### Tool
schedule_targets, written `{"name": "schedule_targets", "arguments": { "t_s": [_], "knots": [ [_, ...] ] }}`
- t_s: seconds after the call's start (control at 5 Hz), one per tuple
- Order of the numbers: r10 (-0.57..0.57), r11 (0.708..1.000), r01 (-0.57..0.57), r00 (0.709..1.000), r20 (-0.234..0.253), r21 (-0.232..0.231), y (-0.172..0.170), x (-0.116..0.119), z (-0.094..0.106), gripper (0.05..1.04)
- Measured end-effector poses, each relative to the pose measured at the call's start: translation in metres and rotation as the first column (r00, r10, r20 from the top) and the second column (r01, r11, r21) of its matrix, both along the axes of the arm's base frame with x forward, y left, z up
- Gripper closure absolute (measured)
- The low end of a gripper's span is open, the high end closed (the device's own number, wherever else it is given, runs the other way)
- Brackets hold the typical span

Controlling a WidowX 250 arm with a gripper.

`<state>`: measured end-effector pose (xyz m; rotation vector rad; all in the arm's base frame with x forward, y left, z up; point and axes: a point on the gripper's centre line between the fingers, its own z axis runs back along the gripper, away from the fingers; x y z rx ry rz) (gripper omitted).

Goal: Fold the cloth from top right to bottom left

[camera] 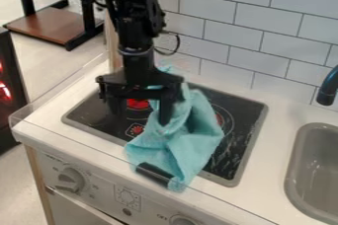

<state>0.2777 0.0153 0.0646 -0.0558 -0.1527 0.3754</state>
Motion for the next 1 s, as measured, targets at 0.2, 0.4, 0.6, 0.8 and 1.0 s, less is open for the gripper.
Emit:
{"name": "schedule_targets", "arguments": {
  "t_s": [0.2,0.4,0.6,0.8,1.0],
  "knots": [
    [-0.001,1.0,0.001,0.999,0.045,-0.007,0.007,0.0,0.022,0.083],
    [-0.028,1.0,0.028,0.993,0.117,0.004,0.006,-0.007,0.059,0.083],
    [-0.043,0.999,0.041,0.987,0.153,0.013,0.007,-0.014,0.078,0.084],
    [-0.069,0.998,0.068,0.981,0.18,0.012,0.005,-0.013,0.087,0.083],
    [-0.075,0.997,0.073,0.981,0.18,0.014,0.005,-0.013,0.087,0.083]
  ]
}}
